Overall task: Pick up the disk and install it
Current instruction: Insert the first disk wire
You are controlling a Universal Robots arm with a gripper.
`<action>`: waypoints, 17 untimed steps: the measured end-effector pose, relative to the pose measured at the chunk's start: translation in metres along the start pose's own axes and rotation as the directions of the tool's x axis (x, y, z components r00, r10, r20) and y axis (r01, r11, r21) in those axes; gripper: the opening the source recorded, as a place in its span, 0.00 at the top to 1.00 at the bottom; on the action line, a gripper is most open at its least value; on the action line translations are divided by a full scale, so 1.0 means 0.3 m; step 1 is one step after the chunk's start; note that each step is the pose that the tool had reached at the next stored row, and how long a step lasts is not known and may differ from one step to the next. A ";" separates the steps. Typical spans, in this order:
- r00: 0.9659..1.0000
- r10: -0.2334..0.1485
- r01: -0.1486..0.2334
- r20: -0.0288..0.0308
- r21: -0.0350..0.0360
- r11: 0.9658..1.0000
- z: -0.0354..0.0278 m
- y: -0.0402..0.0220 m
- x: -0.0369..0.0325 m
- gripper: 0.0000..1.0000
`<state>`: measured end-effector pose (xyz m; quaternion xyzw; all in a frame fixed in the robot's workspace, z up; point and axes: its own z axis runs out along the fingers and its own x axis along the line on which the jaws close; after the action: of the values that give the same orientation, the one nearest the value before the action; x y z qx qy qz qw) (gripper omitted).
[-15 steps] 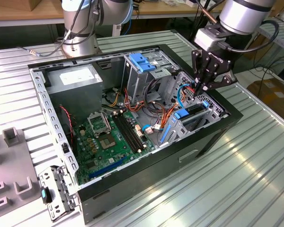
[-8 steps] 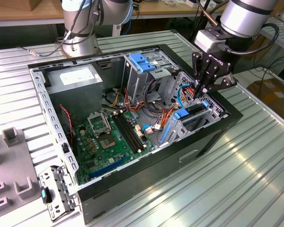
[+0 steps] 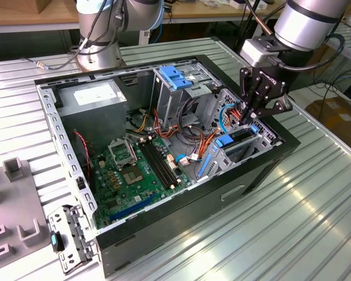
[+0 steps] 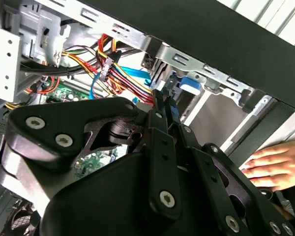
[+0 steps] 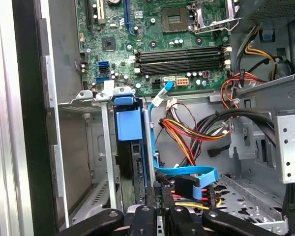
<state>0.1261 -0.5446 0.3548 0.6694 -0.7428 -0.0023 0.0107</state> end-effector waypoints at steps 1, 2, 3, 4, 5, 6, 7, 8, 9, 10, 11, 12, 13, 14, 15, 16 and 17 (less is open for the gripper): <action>1.000 0.000 0.000 0.000 -0.002 1.000 0.003 -0.001 0.003 0.84; 1.000 0.000 0.000 0.000 -0.005 1.000 0.007 -0.001 0.005 0.84; 1.000 -0.002 0.002 -0.001 -0.012 1.000 0.014 0.000 0.007 0.84; 1.000 -0.003 0.003 -0.001 -0.014 1.000 0.017 0.000 0.007 0.84; 1.000 -0.005 0.005 -0.002 -0.016 1.000 0.018 0.000 0.008 0.84; 1.000 -0.007 0.007 -0.002 -0.016 1.000 0.019 0.000 0.009 0.84; 1.000 -0.012 0.012 -0.002 -0.016 1.000 0.019 0.000 0.009 0.84; 1.000 -0.019 0.019 -0.002 -0.016 1.000 0.019 0.000 0.009 0.84; 0.999 -0.032 0.032 -0.002 -0.016 0.999 0.019 0.000 0.009 0.84; 0.999 -0.049 0.049 -0.002 -0.015 0.999 0.020 0.002 0.009 0.84; 0.998 -0.061 0.061 -0.003 -0.015 0.998 0.021 0.004 0.013 0.84; 0.998 -0.061 0.061 -0.003 -0.015 0.998 0.022 0.004 0.016 0.84; 0.998 -0.061 0.061 -0.003 -0.015 0.998 0.022 0.004 0.017 0.84; 0.998 -0.061 0.061 -0.003 -0.015 0.998 0.022 0.004 0.018 0.84; 0.998 -0.061 0.061 -0.003 -0.015 0.998 0.022 0.004 0.018 0.84; 0.998 -0.060 0.060 -0.003 -0.015 0.998 0.023 0.004 0.019 0.84; 0.998 -0.059 0.059 -0.003 -0.015 0.998 0.023 0.004 0.020 0.84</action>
<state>0.1242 -0.5506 0.3481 0.6911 -0.7225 -0.0071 0.0169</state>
